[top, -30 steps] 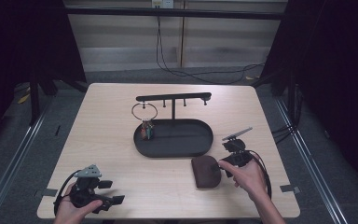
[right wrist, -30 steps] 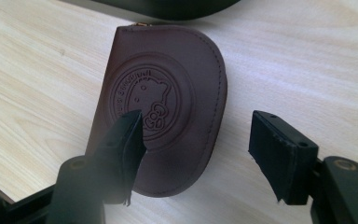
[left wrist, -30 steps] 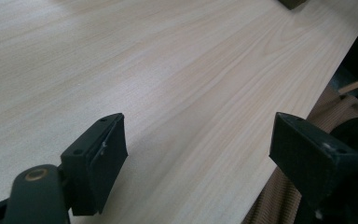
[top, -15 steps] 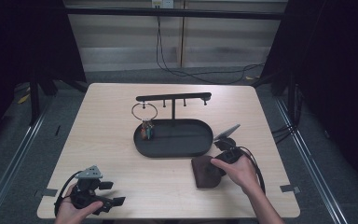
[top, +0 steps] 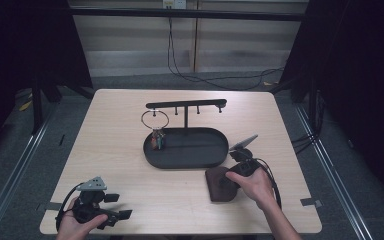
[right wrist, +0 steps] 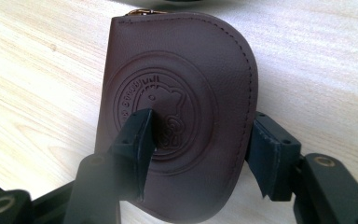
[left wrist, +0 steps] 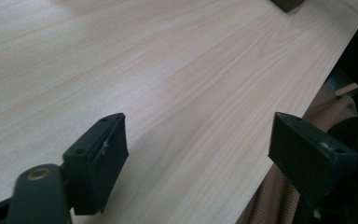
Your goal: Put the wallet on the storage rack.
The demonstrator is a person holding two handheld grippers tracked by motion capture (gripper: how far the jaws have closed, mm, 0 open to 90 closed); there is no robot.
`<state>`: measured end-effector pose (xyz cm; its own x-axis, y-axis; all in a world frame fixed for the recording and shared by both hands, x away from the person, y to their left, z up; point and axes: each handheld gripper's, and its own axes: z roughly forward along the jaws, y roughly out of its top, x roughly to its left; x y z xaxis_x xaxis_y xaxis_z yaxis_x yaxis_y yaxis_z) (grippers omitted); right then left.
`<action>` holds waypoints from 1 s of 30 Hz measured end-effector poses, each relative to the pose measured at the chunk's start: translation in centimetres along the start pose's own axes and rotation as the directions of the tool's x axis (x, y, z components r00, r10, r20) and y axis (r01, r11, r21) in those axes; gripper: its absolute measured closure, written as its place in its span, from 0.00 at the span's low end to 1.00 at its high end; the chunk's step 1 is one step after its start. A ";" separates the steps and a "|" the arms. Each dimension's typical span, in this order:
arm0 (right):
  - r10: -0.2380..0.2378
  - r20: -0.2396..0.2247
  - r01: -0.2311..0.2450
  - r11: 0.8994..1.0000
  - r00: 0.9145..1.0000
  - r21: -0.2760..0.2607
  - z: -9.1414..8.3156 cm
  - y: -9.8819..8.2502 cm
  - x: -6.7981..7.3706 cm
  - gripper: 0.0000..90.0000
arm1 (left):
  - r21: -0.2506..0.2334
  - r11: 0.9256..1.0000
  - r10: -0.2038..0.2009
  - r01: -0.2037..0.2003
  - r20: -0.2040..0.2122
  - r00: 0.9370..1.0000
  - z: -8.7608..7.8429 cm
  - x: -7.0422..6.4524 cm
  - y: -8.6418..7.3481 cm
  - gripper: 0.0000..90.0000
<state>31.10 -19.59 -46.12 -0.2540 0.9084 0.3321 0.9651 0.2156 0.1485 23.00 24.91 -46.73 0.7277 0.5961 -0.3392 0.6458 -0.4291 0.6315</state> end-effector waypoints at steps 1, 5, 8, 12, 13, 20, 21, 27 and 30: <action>0.000 -0.001 0.000 1.000 1.000 0.000 0.0 0.0 0.0 0.51 | 0.008 1.000 0.002 -0.002 0.001 1.000 0.1 0.1 0.0 0.24; 0.011 0.003 -0.011 0.999 1.000 -0.036 -0.3 0.1 -0.2 0.64 | 0.010 1.000 0.001 -0.001 0.005 1.000 0.2 0.1 0.0 0.24; 0.023 -0.019 -0.023 0.999 1.000 -0.031 -0.4 0.2 -0.6 0.66 | 0.013 1.000 0.005 -0.005 -0.007 1.000 0.2 0.1 0.0 0.24; 0.026 -0.021 -0.026 0.999 0.999 -0.034 -0.5 0.3 -0.6 0.72 | 0.017 1.000 0.005 -0.005 -0.007 1.000 0.3 0.0 0.0 0.23; 0.026 -0.024 -0.027 0.999 0.999 -0.034 -0.6 0.4 -0.7 0.73 | 0.017 1.000 0.005 -0.005 -0.004 1.000 0.3 0.1 0.0 0.23; 0.008 -0.014 -0.009 0.999 1.000 -0.032 -1.2 0.8 -0.2 0.80 | 0.002 1.000 -0.004 0.004 -0.003 1.000 0.1 0.2 0.0 0.22; 0.008 -0.019 -0.009 0.999 1.000 -0.037 -1.4 0.9 -0.2 0.80 | 0.000 1.000 -0.002 0.002 -0.001 1.000 0.1 0.3 0.0 0.21; -0.027 0.009 0.027 0.999 1.000 -0.030 -2.0 1.5 0.6 0.84 | -0.013 1.000 -0.001 0.001 0.005 1.000 0.1 0.3 0.1 0.19; -0.031 0.022 0.032 0.999 0.999 -0.017 -2.1 1.7 1.0 0.84 | -0.019 1.000 -0.001 0.002 0.013 1.000 -0.1 0.5 0.2 0.18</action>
<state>32.32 -19.08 -43.59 -0.2827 0.9088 0.3070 0.9554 0.2381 0.1749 23.43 25.17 -46.75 0.7299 0.5875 -0.3494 0.6425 -0.4151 0.6441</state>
